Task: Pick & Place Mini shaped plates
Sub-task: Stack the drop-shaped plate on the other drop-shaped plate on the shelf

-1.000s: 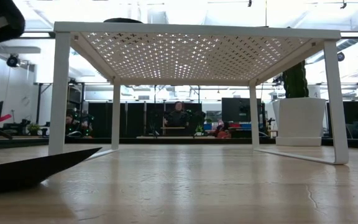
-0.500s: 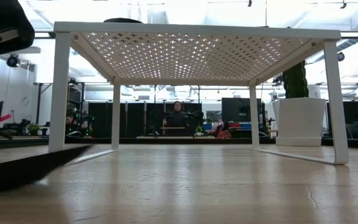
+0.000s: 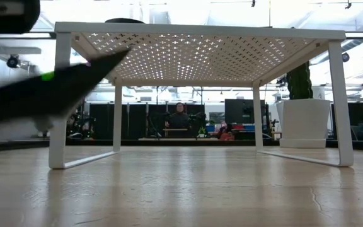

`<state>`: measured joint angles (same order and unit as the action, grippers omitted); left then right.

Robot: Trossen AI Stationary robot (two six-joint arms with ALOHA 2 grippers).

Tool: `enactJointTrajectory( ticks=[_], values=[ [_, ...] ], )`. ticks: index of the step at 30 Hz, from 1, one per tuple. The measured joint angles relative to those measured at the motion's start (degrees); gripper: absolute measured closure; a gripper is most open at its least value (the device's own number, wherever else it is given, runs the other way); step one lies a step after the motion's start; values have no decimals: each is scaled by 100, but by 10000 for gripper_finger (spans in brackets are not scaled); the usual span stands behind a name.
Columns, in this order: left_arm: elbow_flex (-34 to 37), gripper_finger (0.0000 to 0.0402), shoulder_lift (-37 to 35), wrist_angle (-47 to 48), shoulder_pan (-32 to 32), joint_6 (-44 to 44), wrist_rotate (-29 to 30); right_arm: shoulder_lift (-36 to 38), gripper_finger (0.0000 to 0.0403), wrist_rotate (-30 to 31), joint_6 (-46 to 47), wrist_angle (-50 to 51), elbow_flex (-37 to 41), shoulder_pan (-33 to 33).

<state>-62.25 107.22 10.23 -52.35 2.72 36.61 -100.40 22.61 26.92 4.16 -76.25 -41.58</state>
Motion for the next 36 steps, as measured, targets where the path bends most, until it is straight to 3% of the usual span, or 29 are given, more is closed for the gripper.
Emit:
enactJointTrajectory(
  ticks=[9, 22, 30, 32, 36],
  values=[
    [-833, 401, -22, 533, -1, 1449, 56, 0, 280, -2, -19, 15, 0, -2],
    [-3078, 401, -41, 3922, 99, 3840, 689, 0, 280, -15, -58, 40, 73, -56],
    [-4007, 401, -42, 5253, 619, 4274, 768, 4, 280, 30, -384, 128, 91, -92],
    [-4146, 401, -42, 5448, 765, 4282, 770, 7, 280, 307, -528, 106, 95, -168],
    [-4367, 401, -46, 5799, 1005, 4277, 766, 17, 280, 1502, -990, 103, 116, -520]
  ],
)
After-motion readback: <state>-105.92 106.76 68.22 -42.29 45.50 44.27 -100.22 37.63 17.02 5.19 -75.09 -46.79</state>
